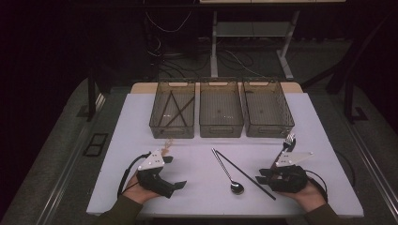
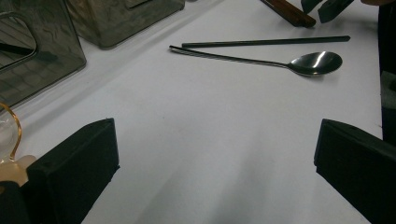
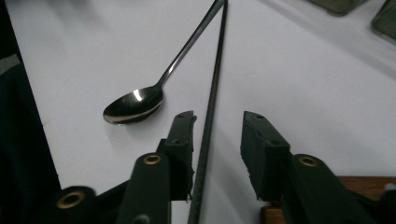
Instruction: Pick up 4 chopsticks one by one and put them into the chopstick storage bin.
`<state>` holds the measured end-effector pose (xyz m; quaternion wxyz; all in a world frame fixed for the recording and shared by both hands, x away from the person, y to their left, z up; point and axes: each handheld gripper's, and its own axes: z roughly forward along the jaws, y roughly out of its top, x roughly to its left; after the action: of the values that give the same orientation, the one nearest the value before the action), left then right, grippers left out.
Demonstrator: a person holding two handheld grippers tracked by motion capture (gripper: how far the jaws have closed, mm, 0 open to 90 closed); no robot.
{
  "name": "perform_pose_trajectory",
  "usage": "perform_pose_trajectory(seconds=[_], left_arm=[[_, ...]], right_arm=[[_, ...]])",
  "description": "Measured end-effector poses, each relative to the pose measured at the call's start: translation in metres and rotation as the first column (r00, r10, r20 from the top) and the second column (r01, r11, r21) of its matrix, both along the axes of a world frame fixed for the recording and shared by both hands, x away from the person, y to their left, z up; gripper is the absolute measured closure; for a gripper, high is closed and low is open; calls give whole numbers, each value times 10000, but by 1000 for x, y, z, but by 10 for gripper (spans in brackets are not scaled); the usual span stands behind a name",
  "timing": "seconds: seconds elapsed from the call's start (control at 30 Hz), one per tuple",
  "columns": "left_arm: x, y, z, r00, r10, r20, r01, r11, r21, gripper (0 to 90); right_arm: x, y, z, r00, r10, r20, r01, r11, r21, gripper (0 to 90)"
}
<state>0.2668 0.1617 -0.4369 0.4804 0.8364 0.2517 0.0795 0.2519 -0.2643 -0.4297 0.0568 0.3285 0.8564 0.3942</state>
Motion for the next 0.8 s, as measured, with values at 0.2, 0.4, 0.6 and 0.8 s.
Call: perform_pose_trajectory(seconds=[0.2,0.4,0.6,0.8], left_arm=[[0,0,0,10000,-20,-2,20,10000,44,0],[0,-1,0,10000,-54,-9,55,10000,60,0],[0,-1,-1,10000,-78,-36,78,10000,54,0],[0,-2,-1,10000,-81,-46,81,10000,38,0]], right_arm=[[1,6,-6,9997,233,-62,-234,9992,-333,730],[3,12,-13,9988,276,-406,-299,9979,-575,763],[3,16,-16,9983,391,-438,-426,9957,-824,803],[2,18,-16,9985,535,-121,-546,9916,-1172,835]])
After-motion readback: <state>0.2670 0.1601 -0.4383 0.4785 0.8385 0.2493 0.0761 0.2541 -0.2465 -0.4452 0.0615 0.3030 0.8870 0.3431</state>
